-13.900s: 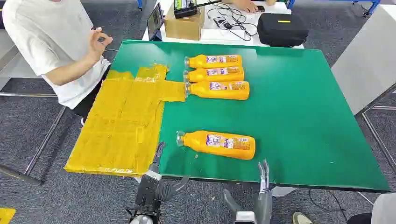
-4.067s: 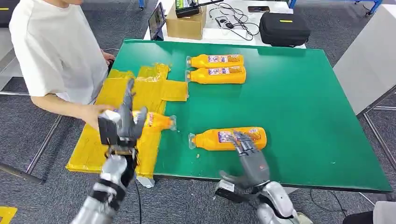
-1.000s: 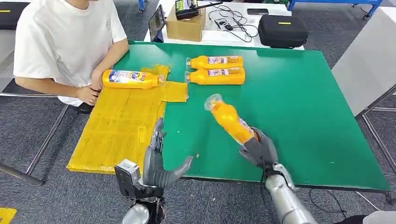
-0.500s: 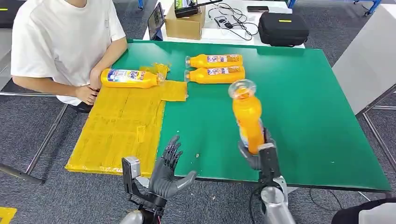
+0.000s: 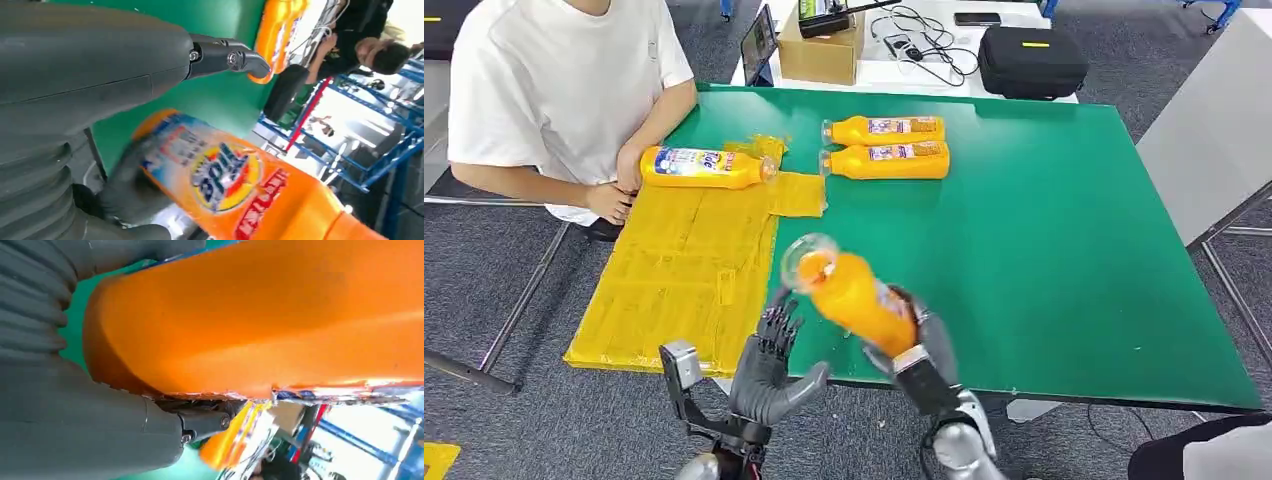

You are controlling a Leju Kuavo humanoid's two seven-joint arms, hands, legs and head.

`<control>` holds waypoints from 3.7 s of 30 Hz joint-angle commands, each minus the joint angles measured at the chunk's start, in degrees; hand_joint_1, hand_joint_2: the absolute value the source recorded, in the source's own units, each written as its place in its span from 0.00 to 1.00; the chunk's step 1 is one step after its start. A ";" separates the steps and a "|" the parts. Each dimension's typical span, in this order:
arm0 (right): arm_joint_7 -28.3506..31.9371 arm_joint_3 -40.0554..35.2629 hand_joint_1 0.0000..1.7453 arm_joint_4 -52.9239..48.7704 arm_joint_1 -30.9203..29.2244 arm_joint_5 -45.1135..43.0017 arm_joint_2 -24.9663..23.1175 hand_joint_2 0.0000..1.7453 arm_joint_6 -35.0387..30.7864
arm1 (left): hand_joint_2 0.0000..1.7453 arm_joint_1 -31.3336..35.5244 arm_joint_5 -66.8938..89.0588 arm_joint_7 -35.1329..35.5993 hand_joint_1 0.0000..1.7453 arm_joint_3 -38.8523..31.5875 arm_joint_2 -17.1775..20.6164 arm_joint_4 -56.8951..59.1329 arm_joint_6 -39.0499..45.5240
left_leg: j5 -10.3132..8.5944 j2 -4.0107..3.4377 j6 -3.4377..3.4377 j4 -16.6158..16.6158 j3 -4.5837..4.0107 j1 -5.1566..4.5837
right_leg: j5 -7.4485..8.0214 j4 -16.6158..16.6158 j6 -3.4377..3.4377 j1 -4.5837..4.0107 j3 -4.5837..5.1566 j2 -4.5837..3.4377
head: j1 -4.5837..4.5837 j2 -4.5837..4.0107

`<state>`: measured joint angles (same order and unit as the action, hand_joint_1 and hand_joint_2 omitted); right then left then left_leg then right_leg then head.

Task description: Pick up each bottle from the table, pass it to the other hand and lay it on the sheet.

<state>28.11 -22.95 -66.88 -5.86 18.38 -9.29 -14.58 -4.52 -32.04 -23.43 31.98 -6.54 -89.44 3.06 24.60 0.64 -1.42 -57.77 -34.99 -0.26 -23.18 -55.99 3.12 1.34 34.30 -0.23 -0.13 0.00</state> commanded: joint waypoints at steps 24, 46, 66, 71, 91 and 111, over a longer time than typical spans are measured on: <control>-8.05 -18.80 1.00 15.10 -16.27 5.66 1.86 1.00 7.34 | 1.00 5.24 2.37 3.35 0.00 -1.78 -1.19 6.59 0.65 | 0.05 -0.04 0.08 0.03 0.27 0.06 | -0.03 0.07 -0.13 -0.08 -0.29 0.02 | 0.00 0.00; -11.31 -22.48 0.00 18.17 -17.89 12.02 1.28 1.00 2.92 | 1.00 5.52 -3.95 6.72 1.00 -4.19 -2.35 4.37 6.36 | 0.06 -0.08 0.08 0.00 0.23 0.04 | -0.05 0.00 -0.12 -0.06 -0.22 0.00 | 0.00 0.00; 4.15 3.04 0.00 -2.06 -1.79 -19.53 -1.62 0.00 -5.17 | 1.00 12.65 19.59 0.19 1.00 -0.73 0.98 14.01 26.35 | -0.01 0.34 0.12 0.06 0.24 0.08 | -0.12 0.07 -0.18 -0.10 -0.35 0.42 | 0.00 0.00; 4.42 5.84 0.00 -8.10 0.80 -20.45 -1.93 0.00 -5.77 | 1.00 14.92 27.06 1.94 1.00 -2.23 1.72 16.33 27.13 | -0.01 0.19 0.08 0.04 0.14 0.02 | -0.04 0.03 -0.11 -0.04 -0.16 0.18 | 0.00 0.00; 1.41 1.19 0.00 -9.88 -0.76 -19.62 -1.76 0.00 0.85 | 1.00 34.07 62.67 15.43 1.00 -15.85 4.18 54.01 27.63 | -0.03 -0.03 0.10 0.02 0.18 0.07 | 0.02 0.00 -0.12 -0.08 -0.17 0.05 | 0.02 0.00; 1.91 7.81 0.00 -6.71 1.76 -24.70 -3.40 0.00 3.06 | 1.00 38.94 75.27 24.96 1.00 -18.09 8.84 66.94 23.13 | -0.01 -0.27 0.12 0.05 0.49 0.08 | 0.02 -0.04 -0.17 -0.09 -0.38 -0.12 | 0.02 0.00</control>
<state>29.83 -17.46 -77.66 -2.71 -6.07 -12.31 -12.11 33.15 44.50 0.98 16.76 2.14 -29.71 31.06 24.52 0.52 -1.40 -57.77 -34.71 -0.27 -23.14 -56.11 3.11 1.35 34.12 -0.26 -0.11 0.00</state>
